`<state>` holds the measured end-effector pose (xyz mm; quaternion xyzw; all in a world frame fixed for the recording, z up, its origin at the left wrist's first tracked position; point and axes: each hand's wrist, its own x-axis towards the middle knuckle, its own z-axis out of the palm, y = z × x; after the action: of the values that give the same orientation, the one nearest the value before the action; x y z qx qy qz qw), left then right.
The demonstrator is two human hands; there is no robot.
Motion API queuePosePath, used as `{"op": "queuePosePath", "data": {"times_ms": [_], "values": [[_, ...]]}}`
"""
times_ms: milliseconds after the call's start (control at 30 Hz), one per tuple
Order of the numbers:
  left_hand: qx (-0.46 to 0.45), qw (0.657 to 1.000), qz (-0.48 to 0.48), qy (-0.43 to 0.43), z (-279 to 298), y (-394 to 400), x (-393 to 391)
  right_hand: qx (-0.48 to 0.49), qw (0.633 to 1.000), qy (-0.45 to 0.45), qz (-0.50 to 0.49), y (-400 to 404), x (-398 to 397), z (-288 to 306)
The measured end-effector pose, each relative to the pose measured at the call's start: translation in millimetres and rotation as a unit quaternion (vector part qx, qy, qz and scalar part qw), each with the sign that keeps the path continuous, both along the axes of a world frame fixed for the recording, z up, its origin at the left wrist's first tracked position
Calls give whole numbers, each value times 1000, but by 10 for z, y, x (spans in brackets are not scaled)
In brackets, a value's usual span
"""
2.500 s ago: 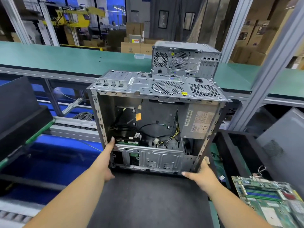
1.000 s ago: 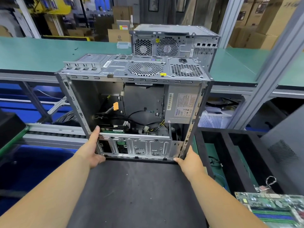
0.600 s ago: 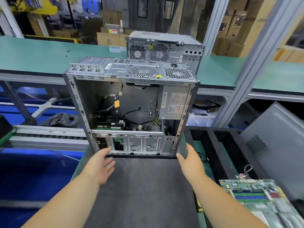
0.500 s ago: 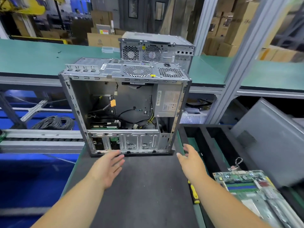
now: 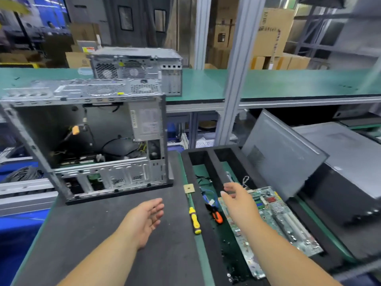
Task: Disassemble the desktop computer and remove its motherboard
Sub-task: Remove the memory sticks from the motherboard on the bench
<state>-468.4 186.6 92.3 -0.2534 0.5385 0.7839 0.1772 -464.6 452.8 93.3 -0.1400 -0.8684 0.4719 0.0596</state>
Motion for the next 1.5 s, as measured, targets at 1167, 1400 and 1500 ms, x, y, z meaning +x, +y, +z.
{"op": "queuePosePath", "data": {"times_ms": [1167, 1400, 1500], "values": [[-196, 966, -142, -88, -945, 2361, 187, 52, 992, -111, 33, 1831, 72, -694], [-216, 963, -133, -92, -1004, 2396, 159, 225, 939, -245, -86, 2179, 15, -712], [-208, 966, -118, -96, -1021, 2403, 158, 243, 927, -277, -74, 2217, -4, -738]]}}
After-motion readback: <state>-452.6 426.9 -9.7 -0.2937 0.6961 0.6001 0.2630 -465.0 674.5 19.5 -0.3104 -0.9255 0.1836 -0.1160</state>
